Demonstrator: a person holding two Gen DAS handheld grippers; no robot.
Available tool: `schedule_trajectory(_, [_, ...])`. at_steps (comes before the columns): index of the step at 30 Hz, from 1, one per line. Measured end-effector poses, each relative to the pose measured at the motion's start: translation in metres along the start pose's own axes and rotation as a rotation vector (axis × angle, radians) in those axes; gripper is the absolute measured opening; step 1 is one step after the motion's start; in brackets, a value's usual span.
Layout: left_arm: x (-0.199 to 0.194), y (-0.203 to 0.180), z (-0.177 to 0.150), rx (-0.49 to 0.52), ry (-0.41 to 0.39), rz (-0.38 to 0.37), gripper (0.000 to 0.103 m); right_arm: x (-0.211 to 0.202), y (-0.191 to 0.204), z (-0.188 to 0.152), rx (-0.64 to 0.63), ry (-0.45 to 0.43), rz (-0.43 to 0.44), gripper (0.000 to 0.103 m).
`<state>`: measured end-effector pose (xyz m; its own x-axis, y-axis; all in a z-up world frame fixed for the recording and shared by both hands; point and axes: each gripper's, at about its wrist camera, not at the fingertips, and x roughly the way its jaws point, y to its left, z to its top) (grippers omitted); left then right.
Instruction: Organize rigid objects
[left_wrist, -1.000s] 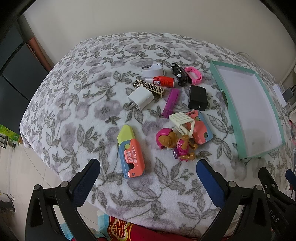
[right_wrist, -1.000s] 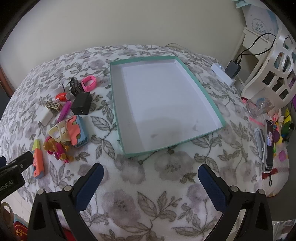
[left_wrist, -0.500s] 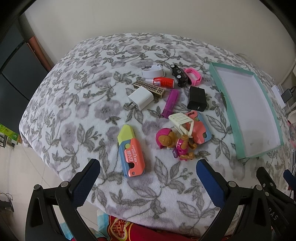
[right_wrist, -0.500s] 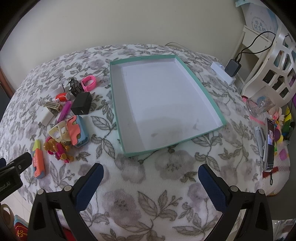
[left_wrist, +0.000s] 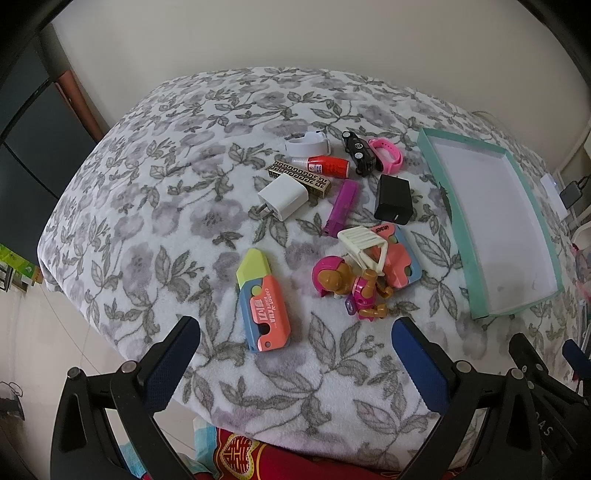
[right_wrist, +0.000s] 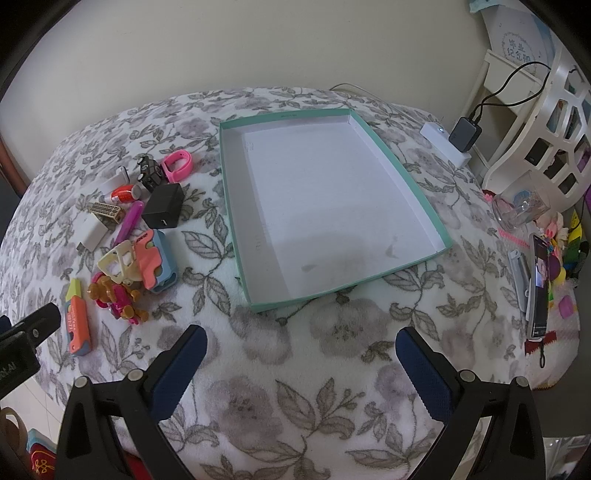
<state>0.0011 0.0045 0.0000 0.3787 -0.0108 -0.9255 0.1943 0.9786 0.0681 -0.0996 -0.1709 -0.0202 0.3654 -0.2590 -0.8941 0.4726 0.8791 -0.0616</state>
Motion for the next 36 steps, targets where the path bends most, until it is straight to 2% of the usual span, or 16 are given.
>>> schedule_trajectory(7, [-0.004, 0.012, 0.004, -0.044, -0.016, -0.035, 0.103, -0.002, 0.001, 0.0, 0.0, -0.008, 0.015, 0.103])
schedule_trajectory(11, [-0.012, 0.04, 0.011, -0.122, -0.073, 0.031, 0.103, -0.015, 0.009, 0.006, -0.004, -0.069, 0.076, 0.103])
schedule_trajectory(16, [0.001, 0.076, 0.013, -0.256, -0.032, 0.013, 0.103, -0.022, 0.038, 0.021, -0.048, -0.089, 0.131, 0.103])
schedule_trajectory(18, [0.01, 0.08, 0.011, -0.277, -0.007, -0.003, 0.103, -0.02, 0.049, 0.027, -0.071, -0.083, 0.161, 0.103])
schedule_trajectory(21, [0.027, 0.078, 0.01, -0.279, 0.04, -0.018, 0.103, -0.007, 0.068, 0.031, -0.108, -0.045, 0.202, 0.102])
schedule_trajectory(25, [0.05, 0.076, 0.014, -0.285, 0.109, -0.021, 0.103, 0.019, 0.091, 0.032, -0.146, 0.035, 0.237, 0.093])
schedule_trajectory(27, [0.06, 0.073, 0.015, -0.276, 0.134, -0.022, 0.103, 0.032, 0.099, 0.03, -0.145, 0.077, 0.25, 0.092])
schedule_trajectory(31, [0.078, 0.07, 0.018, -0.254, 0.168, -0.003, 0.101, 0.05, 0.109, 0.028, -0.101, 0.137, 0.307, 0.09])
schedule_trajectory(36, [0.094, 0.084, 0.02, -0.296, 0.186, -0.014, 0.101, 0.066, 0.117, 0.029, -0.026, 0.175, 0.347, 0.09])
